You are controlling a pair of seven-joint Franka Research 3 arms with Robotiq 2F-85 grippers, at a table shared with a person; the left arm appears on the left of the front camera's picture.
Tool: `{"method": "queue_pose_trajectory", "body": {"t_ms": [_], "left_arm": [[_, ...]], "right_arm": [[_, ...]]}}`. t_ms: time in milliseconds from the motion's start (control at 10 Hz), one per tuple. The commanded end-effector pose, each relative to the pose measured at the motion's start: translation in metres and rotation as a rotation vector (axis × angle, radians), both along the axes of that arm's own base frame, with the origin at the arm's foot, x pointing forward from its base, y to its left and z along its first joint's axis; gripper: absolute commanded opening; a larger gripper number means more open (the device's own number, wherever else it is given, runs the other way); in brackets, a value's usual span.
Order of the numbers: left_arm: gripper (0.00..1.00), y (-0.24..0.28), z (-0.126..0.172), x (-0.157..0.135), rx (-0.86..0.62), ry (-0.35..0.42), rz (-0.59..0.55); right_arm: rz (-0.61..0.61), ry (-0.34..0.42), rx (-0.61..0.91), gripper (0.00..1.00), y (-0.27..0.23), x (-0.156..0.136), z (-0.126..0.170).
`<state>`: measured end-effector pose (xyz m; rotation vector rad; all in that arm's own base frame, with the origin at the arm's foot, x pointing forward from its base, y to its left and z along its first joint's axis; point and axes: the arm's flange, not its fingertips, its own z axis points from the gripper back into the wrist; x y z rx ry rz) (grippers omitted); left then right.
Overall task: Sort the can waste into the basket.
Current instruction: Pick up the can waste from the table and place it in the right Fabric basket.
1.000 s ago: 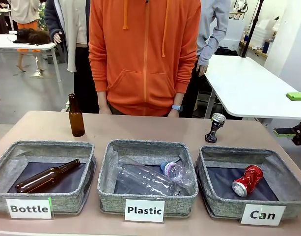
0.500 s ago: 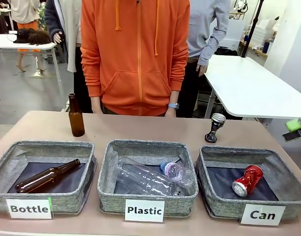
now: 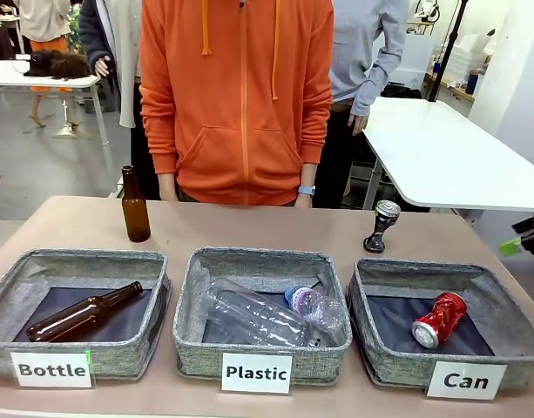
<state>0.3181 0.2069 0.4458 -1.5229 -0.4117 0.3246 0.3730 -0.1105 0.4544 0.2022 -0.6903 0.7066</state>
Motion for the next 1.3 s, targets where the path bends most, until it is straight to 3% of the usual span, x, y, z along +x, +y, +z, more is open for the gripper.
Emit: {"method": "queue_pose_trajectory", "body": {"t_ms": [0,100,400,500,600,800,1100,1200], "left_arm": [[1.00,0.002,0.004,0.000,-0.007,0.010,0.002],[1.00,0.002,0.004,0.000,-0.007,0.010,0.002],[1.00,0.002,0.004,0.000,-0.007,0.010,0.002],[1.00,0.002,0.004,0.000,-0.007,0.010,0.002],[1.00,0.002,0.004,0.000,-0.007,0.010,0.002],[1.00,0.002,0.004,0.000,-0.007,0.010,0.002],[1.00,0.002,0.004,0.000,-0.007,0.010,0.002],[1.00,0.002,0.004,0.000,-0.007,0.010,0.002]], "right_arm": [[-0.031,-0.167,0.065,1.00,0.015,0.002,-0.024],[0.000,0.000,0.000,1.00,0.000,0.000,0.000],[0.000,0.000,0.000,1.00,0.000,0.000,0.000],[-0.006,-0.039,-0.007,1.00,-0.002,0.001,-0.003],[0.108,-0.018,-0.019,1.00,0.004,0.019,-0.012],[0.309,-0.046,0.100,1.00,0.011,0.077,-0.041],[0.373,-0.164,0.115,1.00,-0.003,0.130,-0.071],[0.423,-0.171,0.116,1.00,-0.001,0.140,-0.082]]}}
